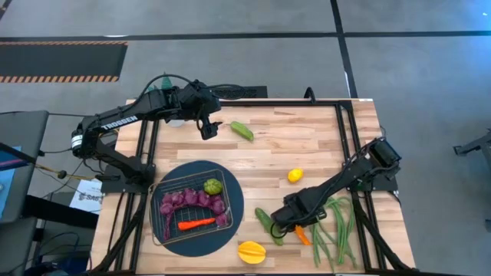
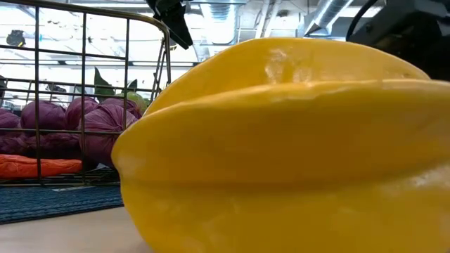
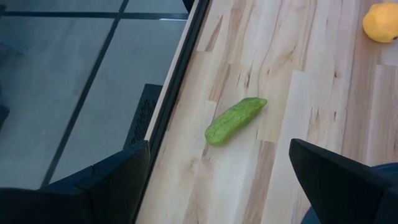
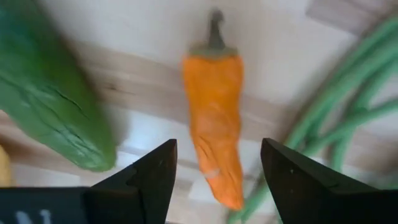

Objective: Build produce basket
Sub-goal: Put the orange chili pepper into the wire basket

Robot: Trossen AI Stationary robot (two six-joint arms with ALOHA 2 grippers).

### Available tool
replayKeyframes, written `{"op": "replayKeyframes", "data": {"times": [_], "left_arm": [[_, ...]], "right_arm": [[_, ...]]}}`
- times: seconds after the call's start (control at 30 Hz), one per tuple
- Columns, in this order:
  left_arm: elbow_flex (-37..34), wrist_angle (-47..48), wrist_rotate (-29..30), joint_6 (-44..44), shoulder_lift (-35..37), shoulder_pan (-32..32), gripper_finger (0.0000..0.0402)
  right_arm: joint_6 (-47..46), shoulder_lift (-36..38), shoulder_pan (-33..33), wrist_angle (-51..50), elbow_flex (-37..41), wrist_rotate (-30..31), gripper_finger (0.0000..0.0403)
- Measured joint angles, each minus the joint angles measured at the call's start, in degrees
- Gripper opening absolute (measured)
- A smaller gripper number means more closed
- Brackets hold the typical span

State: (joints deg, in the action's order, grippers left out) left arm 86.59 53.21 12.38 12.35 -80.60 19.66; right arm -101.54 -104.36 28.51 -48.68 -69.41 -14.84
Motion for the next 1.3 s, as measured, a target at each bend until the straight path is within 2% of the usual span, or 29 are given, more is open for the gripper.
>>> {"op": "replayKeyframes", "data": {"times": [0.13, 0.53, 0.7, 0.93, 1.03, 1.23, 1.3], "left_arm": [[0.0, 0.0, 0.0, -0.1, 0.0, 0.0, 0.0371], [0.0, 0.0, 0.0, -0.9, 0.0, 0.0, 0.0371], [0.0, 0.0, 0.3, -4.4, 0.0, 0.0, 0.0371], [-0.6, -0.6, -1.4, -4.6, -0.3, -0.5, 0.0371], [-0.6, -1.3, -2.3, -5.7, -0.2, -1.2, 0.0371], [-0.6, -1.9, -2.8, -6.7, -0.2, -2.1, 0.0371], [-0.6, -1.9, -2.7, -6.9, -0.2, -2.3, 0.0371]], "right_arm": [[-0.7, 0.0, 0.0, 0.7, 0.0, 4.4, 0.0256], [-1.9, 0.0, 0.0, 10.0, 7.0, 4.7, 0.0256], [-0.1, 0.0, -0.2, 11.0, 7.9, 4.7, 0.0256], [1.6, 0.0, -0.4, 11.0, 7.9, 7.0, 0.025], [3.2, 0.0, -1.0, 11.0, 7.9, 7.2, 0.0215], [8.2, 0.1, -3.0, 10.9, 7.9, 6.9, 0.0081], [10.1, 0.2, -3.7, 10.8, 7.9, 6.7, 0.0075]]}}
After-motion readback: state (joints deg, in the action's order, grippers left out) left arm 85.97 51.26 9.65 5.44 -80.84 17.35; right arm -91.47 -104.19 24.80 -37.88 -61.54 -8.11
